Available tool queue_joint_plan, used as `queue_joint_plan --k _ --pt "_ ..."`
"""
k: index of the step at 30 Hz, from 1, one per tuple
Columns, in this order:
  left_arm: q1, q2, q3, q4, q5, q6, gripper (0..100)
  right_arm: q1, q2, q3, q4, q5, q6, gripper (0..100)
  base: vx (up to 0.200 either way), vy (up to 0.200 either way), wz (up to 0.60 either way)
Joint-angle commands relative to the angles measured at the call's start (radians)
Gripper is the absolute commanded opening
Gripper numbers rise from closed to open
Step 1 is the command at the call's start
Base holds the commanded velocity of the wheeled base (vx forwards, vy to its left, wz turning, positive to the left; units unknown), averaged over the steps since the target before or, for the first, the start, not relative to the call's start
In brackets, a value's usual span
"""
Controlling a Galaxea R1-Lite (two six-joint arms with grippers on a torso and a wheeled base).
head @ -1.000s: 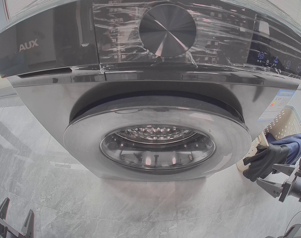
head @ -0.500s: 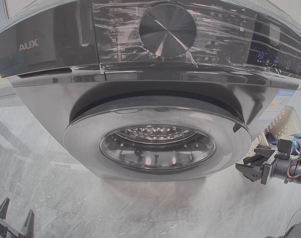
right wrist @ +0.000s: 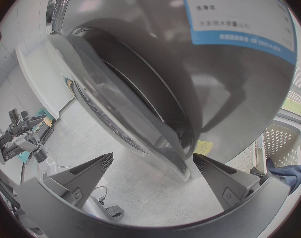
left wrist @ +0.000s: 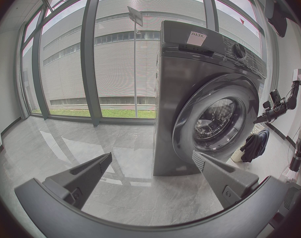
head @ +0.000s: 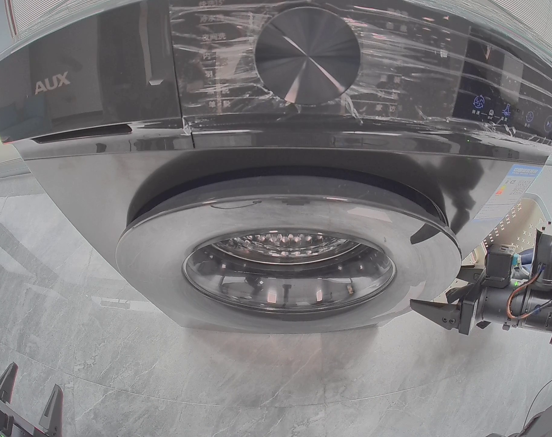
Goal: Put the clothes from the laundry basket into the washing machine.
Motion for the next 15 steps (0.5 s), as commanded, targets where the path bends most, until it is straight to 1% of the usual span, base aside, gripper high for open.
queue_joint_plan --k 1,2,7,11,15 --pt "0.000 -0.012 0.015 0.000 0.000 0.000 100 0.005 0.004 0.003 0.000 0.026 0.001 100 0.000 0.000 0.00" --pt "0.000 -0.012 0.015 0.000 0.000 0.000 100 0.004 -0.001 0.017 0.003 0.048 0.001 100 0.000 0.000 0.00" --pt "0.000 -0.012 0.015 0.000 0.000 0.001 100 0.004 -0.071 0.089 0.009 0.077 -0.001 100 0.000 0.000 0.00" --pt "0.000 -0.012 0.015 0.000 0.000 0.001 100 -0.007 -0.116 0.113 0.015 0.082 0.001 100 0.000 0.000 0.00" --pt "0.000 -0.012 0.015 0.000 0.000 0.003 100 -0.010 -0.097 0.097 0.006 0.074 0.002 100 0.000 0.000 0.00"
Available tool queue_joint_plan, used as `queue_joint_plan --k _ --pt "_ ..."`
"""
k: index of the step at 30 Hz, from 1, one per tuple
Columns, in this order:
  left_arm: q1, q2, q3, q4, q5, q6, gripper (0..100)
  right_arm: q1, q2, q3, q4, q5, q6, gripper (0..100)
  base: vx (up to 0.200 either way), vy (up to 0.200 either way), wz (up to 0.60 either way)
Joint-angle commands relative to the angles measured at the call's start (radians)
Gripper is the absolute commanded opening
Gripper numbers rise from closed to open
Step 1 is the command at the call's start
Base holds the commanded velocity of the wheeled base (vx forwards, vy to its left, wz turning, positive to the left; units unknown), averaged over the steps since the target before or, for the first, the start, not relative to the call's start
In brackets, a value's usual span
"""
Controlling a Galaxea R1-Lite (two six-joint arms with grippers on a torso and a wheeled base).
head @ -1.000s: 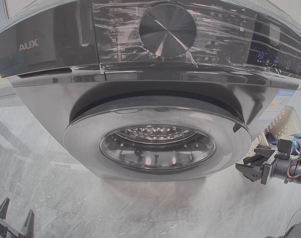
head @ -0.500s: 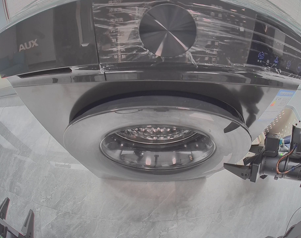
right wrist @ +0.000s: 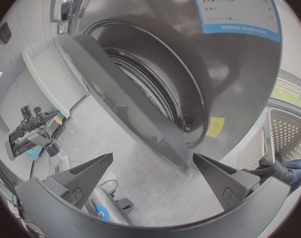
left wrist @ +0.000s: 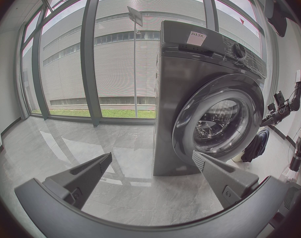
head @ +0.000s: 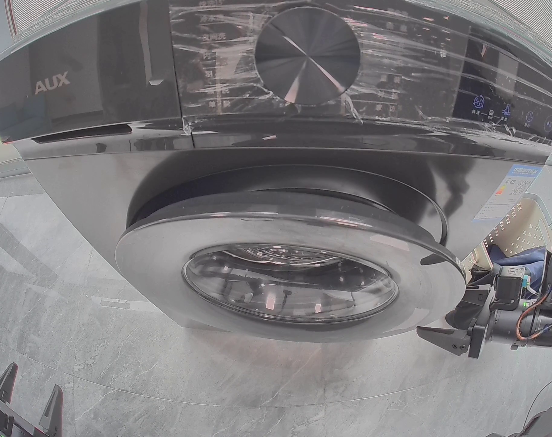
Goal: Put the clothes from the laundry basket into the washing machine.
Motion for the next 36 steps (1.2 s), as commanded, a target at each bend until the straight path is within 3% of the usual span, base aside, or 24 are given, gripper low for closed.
queue_joint_plan --k 1,6,11,18,28,36 --pt "0.000 -0.012 0.015 0.000 0.000 0.001 100 -0.006 -0.019 -0.003 -0.008 -0.004 0.000 100 0.000 0.000 0.00" --pt "0.000 -0.012 0.015 0.000 0.000 0.001 100 0.003 0.057 -0.063 -0.010 -0.008 0.000 100 -0.160 0.000 0.00" --pt "0.000 -0.012 0.015 0.000 0.000 0.001 100 0.022 0.055 -0.044 -0.001 -0.006 -0.002 100 -0.200 0.000 0.00" --pt "0.000 -0.012 0.015 0.000 -0.001 0.005 100 0.029 -0.003 0.005 -0.002 -0.008 -0.002 100 0.000 0.000 0.00" --pt "0.000 -0.010 0.015 0.000 -0.001 0.004 100 0.031 0.058 -0.051 -0.010 -0.009 -0.002 100 -0.040 0.000 0.00" --pt "-0.001 -0.010 0.015 0.000 -0.001 0.004 100 0.083 0.057 0.005 -0.008 -0.006 0.003 100 -0.075 0.000 0.00"
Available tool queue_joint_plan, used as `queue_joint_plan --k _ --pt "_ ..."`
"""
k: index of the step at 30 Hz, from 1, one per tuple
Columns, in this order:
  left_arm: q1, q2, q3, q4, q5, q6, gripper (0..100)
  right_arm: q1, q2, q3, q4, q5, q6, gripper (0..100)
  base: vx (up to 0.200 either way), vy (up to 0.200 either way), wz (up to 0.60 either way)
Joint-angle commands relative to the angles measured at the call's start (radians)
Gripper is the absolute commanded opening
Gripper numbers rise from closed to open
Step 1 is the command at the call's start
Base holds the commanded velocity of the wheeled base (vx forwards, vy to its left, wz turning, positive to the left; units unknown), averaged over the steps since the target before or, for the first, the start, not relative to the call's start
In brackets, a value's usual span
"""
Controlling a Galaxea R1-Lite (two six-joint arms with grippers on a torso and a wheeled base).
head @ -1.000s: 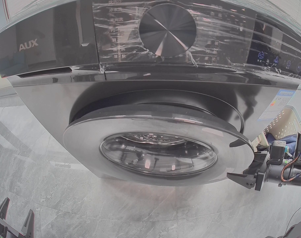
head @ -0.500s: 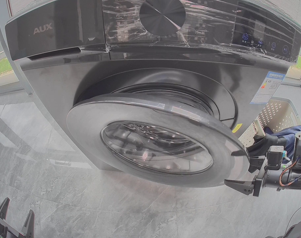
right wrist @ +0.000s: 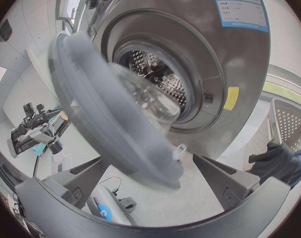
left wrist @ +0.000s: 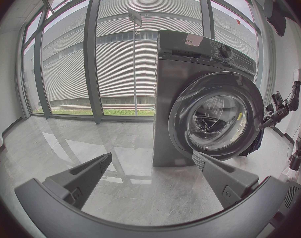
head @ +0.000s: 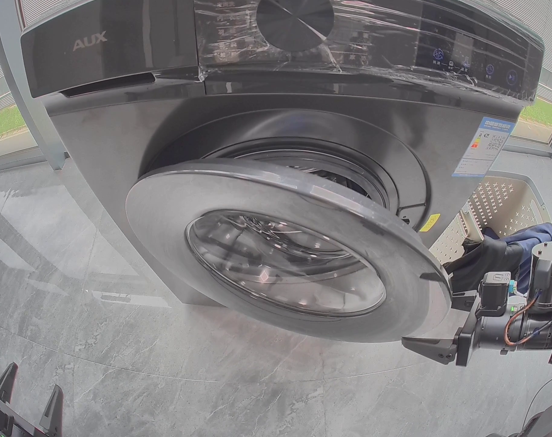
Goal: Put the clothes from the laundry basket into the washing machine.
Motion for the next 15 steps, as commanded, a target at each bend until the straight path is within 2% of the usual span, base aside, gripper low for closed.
queue_joint_plan --k 1,6,12,15 --pt "0.000 -0.010 0.015 0.000 0.000 -0.001 100 0.017 -0.001 0.027 0.000 0.001 0.001 100 0.000 0.000 0.00" --pt "0.000 -0.010 0.015 0.000 0.000 -0.001 100 0.009 -0.002 0.040 -0.003 0.001 0.001 100 0.000 0.000 0.00" --pt "0.000 -0.008 0.015 0.000 0.000 -0.001 100 -0.006 0.012 -0.015 -0.017 -0.002 0.001 100 0.000 0.000 0.00" --pt "0.000 -0.008 0.015 0.000 0.000 0.000 100 -0.029 0.024 -0.058 -0.012 -0.020 0.001 100 0.000 0.000 0.00"
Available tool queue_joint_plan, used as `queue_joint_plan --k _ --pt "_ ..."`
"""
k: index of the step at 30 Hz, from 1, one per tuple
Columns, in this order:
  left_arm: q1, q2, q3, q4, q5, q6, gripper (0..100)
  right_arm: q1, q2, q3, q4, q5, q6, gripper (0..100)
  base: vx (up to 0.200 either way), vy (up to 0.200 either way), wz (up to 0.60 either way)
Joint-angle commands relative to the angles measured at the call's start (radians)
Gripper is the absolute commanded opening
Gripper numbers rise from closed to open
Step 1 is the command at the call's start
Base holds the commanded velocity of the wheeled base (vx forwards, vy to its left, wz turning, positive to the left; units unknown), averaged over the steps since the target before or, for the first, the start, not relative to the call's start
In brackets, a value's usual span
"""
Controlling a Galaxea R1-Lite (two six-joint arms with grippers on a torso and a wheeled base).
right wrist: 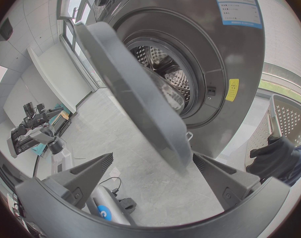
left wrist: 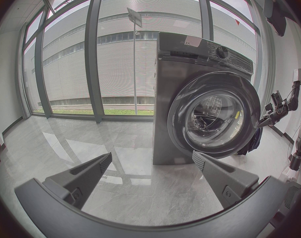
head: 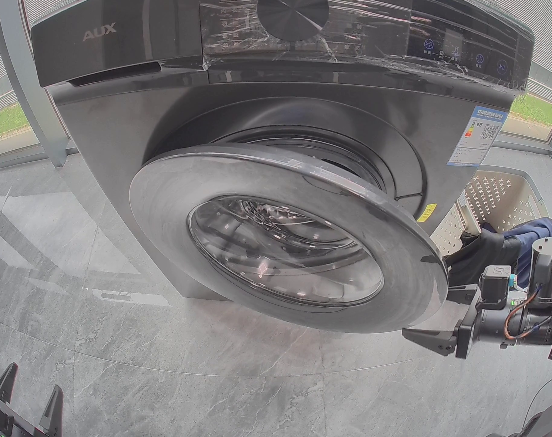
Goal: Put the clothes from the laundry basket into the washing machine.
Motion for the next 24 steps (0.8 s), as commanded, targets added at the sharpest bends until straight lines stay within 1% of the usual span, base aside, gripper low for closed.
queue_joint_plan --k 1,3,6,8,10,13,15,16,21,24 --pt "0.000 -0.009 0.015 0.000 0.000 0.001 100 -0.030 0.029 -0.057 -0.001 -0.030 -0.002 100 0.000 0.000 0.00" --pt "0.000 -0.009 0.015 0.000 0.000 -0.001 100 -0.030 0.050 -0.071 -0.003 -0.040 -0.004 100 0.000 0.000 0.00" --pt "0.000 -0.009 0.015 0.000 0.000 0.001 100 -0.018 0.053 -0.071 -0.003 -0.039 -0.002 100 0.000 0.000 0.00" --pt "0.000 -0.009 0.015 0.000 0.000 0.001 100 0.021 0.052 -0.054 -0.003 -0.037 0.001 100 0.000 0.000 0.00" --pt "0.000 -0.009 0.015 0.000 0.000 0.001 100 0.045 0.047 -0.037 -0.003 -0.037 0.004 100 -0.200 0.000 0.00" --pt "0.000 -0.009 0.015 0.000 0.000 0.001 100 0.062 0.047 -0.023 -0.003 -0.036 0.010 100 -0.200 0.000 0.00" --pt "0.000 -0.009 0.015 0.000 0.000 0.001 100 0.073 0.047 -0.015 -0.003 -0.034 0.013 100 0.000 0.000 0.00" --pt "0.000 -0.009 0.015 0.000 0.000 0.001 100 0.091 0.046 0.002 -0.003 -0.034 0.013 100 0.000 0.000 0.00" --pt "0.000 -0.009 0.015 0.000 0.000 -0.001 100 0.093 0.044 0.026 -0.003 -0.036 0.011 100 0.000 0.000 0.00" --pt "0.000 -0.009 0.015 0.000 0.000 -0.001 100 0.084 0.039 0.064 -0.003 -0.037 0.008 100 0.000 0.000 0.00"
